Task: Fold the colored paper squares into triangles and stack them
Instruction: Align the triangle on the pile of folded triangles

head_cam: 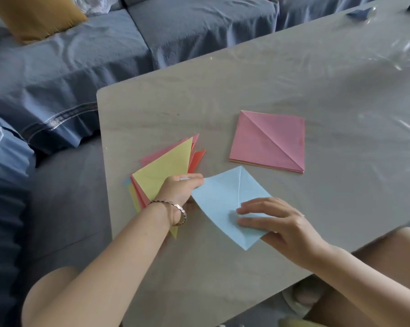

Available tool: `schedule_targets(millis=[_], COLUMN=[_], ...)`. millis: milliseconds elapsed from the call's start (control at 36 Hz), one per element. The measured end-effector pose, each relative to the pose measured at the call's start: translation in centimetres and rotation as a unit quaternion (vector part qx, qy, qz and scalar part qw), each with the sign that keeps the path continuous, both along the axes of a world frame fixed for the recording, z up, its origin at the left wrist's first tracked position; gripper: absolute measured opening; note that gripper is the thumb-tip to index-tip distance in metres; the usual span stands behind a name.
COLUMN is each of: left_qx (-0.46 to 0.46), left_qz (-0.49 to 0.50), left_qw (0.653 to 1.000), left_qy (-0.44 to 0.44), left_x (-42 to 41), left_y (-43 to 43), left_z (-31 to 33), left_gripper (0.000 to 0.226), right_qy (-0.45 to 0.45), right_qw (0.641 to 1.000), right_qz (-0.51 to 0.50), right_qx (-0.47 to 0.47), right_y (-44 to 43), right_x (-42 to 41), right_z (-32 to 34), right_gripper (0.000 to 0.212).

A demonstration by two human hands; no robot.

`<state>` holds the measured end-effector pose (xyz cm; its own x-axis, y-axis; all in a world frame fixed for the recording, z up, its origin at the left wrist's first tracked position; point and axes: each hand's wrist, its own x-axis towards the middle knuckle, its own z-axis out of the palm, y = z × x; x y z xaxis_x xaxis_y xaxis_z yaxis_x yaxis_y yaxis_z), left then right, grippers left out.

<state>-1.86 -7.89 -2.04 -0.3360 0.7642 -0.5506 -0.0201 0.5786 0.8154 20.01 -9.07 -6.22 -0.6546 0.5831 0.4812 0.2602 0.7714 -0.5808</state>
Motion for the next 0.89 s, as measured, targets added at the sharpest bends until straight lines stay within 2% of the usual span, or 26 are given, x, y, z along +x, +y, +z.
schedule_targets(millis=[111,222,306,417,528,611,667,750,833,889], left_qx=[0.03,0.091,0.152,0.184,0.194,0.185,0.176,0.159,0.137,0.137], left_qz=[-0.001,0.023,0.034,0.043,0.038,0.018,0.026,0.036,0.016,-0.02], left_qw=[0.998,0.987,0.976,0.967,0.971,0.98,0.984,0.983,0.989,0.99], left_qy=[0.06,0.133,0.152,0.172,0.132,0.072,-0.002,-0.08,-0.056,0.032], left_x=[0.0,-0.3,-0.6,-1.4,-1.7,-1.6,-1.4,-1.3,-1.5,-1.6], left_y=[-0.8,-1.5,-2.4,-3.7,-5.3,-6.4,-7.0,-7.7,-8.0,-8.0], left_z=[-0.7,-0.3,0.6,1.1,1.2,1.5,1.8,2.1,2.0,2.0], left_gripper=[0.021,0.021,0.022,0.028,0.028,0.033,0.034,0.027,0.027,0.027], right_qy=[-0.05,-0.053,-0.017,0.038,0.058,0.078,0.098,0.138,0.153,0.15], right_qw=[0.998,0.998,0.998,0.981,0.946,0.921,0.904,0.88,0.878,0.88], right_qz=[0.036,0.039,0.008,-0.099,-0.189,-0.187,-0.18,-0.176,-0.199,-0.204], right_qx=[0.026,0.009,-0.062,-0.162,-0.256,-0.332,-0.374,-0.419,-0.408,-0.402], right_y=[-0.3,-0.6,-0.8,-0.5,0.1,0.9,1.2,1.0,0.6,0.2], right_x=[0.3,0.3,0.1,-0.5,-1.3,-1.7,-1.9,-2.1,-2.1,-2.4], right_z=[0.1,0.7,1.3,2.0,2.9,3.3,3.3,4.1,4.4,4.7], right_gripper=[0.02,0.024,0.023,0.017,0.015,0.005,0.013,0.013,0.02,0.019])
